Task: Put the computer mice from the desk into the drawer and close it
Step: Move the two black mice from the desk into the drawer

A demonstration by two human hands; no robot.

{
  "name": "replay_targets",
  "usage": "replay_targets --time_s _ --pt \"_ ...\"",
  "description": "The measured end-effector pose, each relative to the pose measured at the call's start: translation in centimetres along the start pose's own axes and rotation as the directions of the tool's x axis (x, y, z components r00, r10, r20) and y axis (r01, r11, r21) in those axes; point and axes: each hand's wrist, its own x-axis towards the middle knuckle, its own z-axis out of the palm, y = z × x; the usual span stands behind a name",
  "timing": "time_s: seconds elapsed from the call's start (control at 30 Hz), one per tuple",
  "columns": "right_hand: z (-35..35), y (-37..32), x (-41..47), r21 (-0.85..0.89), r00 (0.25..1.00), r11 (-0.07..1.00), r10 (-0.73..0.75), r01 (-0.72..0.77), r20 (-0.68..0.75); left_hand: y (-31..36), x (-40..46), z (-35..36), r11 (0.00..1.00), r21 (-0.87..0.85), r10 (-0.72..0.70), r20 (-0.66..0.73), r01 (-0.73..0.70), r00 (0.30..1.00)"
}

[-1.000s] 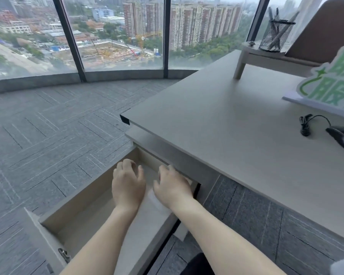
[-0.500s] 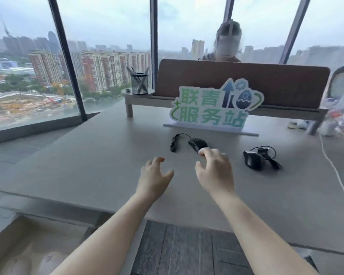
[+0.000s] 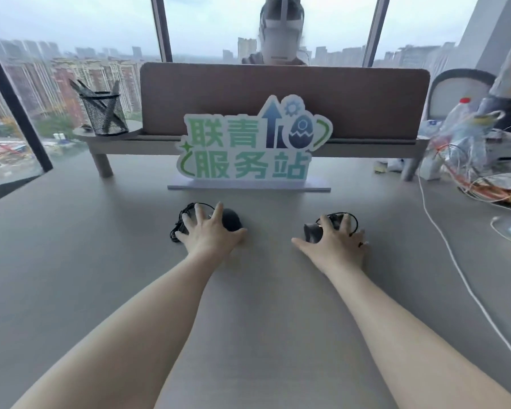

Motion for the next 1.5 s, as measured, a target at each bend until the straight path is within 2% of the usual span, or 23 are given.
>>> replay_targets --time_s 0.07,0.27,0.5,0.63,0.77,0.87,0.97,1.07,1.17,1.27,1.33,1.5 --pt "0.9 0.2 0.6 0.015 1.0 1.0 -0.006 0.006 -0.023 0.3 0.9 0.4 1.0 0.009 0.006 0.032 -0.006 0.999" --pt "1.7 -0.6 0.1 0.101 0.985 0.988 -0.101 0.116 -0.136 1.3 0.5 0.5 1.0 -0.006 0.006 -0.008 -0.006 1.0" --pt "1.2 -3.4 -4.1 0.227 0.975 0.948 -0.213 0.221 -0.063 -1.7 -3.9 -0.5 0.997 -0.022 0.07 -0.07 -0.071 0.995" --pt "-0.1 -5.7 -8.2 0.36 0.958 0.888 -0.263 0.286 -0.114 -4.5 -7.3 -2.4 0.986 -0.156 0.053 -0.094 -0.067 0.994" --pt "-2.5 -9.2 -13.1 0.459 0.915 0.792 -0.36 0.404 -0.184 -8.5 -11.2 -6.6 0.948 -0.315 -0.041 -0.237 -0.037 0.971" --pt "-3.9 -13.1 -18.3 0.529 0.852 0.676 -0.476 0.513 -0.218 -13.2 -14.6 -10.3 0.915 -0.404 -0.138 -0.33 -0.008 0.934" --pt "-4.2 -18.0 -24.9 0.572 0.756 0.541 -0.611 0.616 -0.236 -19.5 -19.1 -14.0 0.897 -0.439 -0.255 -0.422 0.049 0.87" --pt "-3.3 -22.8 -32.2 0.612 0.635 0.393 -0.733 0.687 -0.243 -26.7 -24.4 -16.6 0.885 -0.429 -0.39 -0.475 0.179 0.789" --pt "-0.6 -26.7 -39.4 0.664 0.52 0.282 -0.833 0.692 -0.189 -34.4 -29.5 -17.1 0.841 -0.436 -0.518 -0.474 0.321 0.712" --pt "3.5 -29.3 -45.3 0.671 0.428 0.275 -0.901 0.689 -0.07 -40.7 -33.8 -16.2 0.74 -0.474 -0.663 -0.397 0.477 0.634" --pt "6.2 -30.4 -48.3 0.66 0.382 0.31 -0.923 0.685 0.036 -44.0 -35.9 -15.0 0.67 -0.491 -0.735 -0.339 0.557 0.587" --pt "12.4 -31.8 -52.1 0.54 0.304 0.418 -0.907 0.73 0.291 -49.2 -37.5 -11.3 0.547 -0.477 -0.829 -0.196 0.688 0.524"
